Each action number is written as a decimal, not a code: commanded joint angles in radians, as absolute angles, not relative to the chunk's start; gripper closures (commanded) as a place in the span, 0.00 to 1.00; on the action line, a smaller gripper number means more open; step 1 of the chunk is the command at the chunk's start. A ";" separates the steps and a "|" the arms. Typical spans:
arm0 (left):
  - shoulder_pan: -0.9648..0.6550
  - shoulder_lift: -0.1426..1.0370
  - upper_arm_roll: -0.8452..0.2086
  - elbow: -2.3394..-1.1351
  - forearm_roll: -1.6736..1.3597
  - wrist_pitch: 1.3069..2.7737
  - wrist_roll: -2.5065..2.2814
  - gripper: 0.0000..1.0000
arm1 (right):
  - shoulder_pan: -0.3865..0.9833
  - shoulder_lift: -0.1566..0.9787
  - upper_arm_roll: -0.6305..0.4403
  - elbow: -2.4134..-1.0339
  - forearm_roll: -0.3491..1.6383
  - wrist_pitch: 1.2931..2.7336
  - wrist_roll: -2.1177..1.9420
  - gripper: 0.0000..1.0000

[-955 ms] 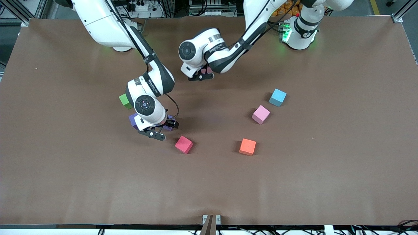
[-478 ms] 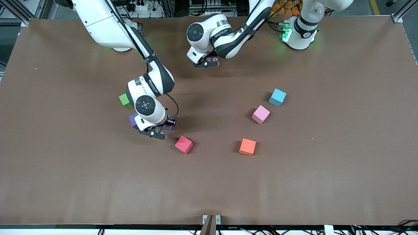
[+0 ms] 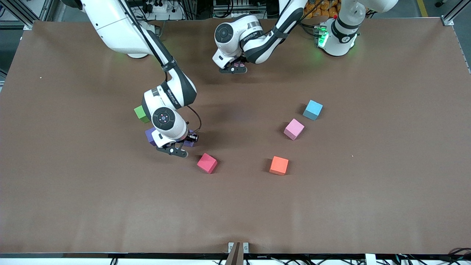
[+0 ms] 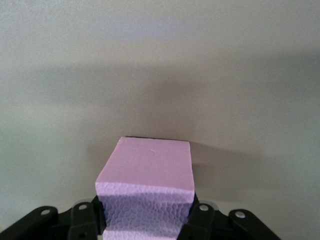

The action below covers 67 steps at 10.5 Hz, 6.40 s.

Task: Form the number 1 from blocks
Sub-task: 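Carry the pink cube to the table middle and release it, then move the left gripper to the orange cube and grasp it, then place the purple cube below the pink cube with the right gripper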

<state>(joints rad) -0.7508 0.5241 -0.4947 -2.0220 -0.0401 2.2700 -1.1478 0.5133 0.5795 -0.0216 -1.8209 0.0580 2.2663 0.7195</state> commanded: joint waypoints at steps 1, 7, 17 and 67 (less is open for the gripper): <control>-0.750 0.505 -0.494 -2.028 -0.026 2.278 -1.155 1.00 | 0.505 0.552 -0.020 -1.778 0.072 2.190 0.706 0.75; -0.756 0.499 -0.494 -2.022 -0.003 2.264 -1.164 0.00 | 0.508 0.512 -0.017 -1.747 0.091 2.144 0.703 0.75; -0.329 0.602 -0.477 -1.623 0.296 1.996 -0.981 0.00 | 0.518 0.500 0.087 -1.697 0.091 2.096 0.710 0.75; -0.353 0.782 -0.371 -1.416 0.262 2.057 -0.834 1.00 | 1.009 0.513 0.112 -1.867 0.123 2.131 1.055 0.00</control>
<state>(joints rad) -0.3596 0.8035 -0.3716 -1.3995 0.2706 2.0691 -0.8178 1.0121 0.5534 0.1182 -1.8573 0.1020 2.1616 1.0423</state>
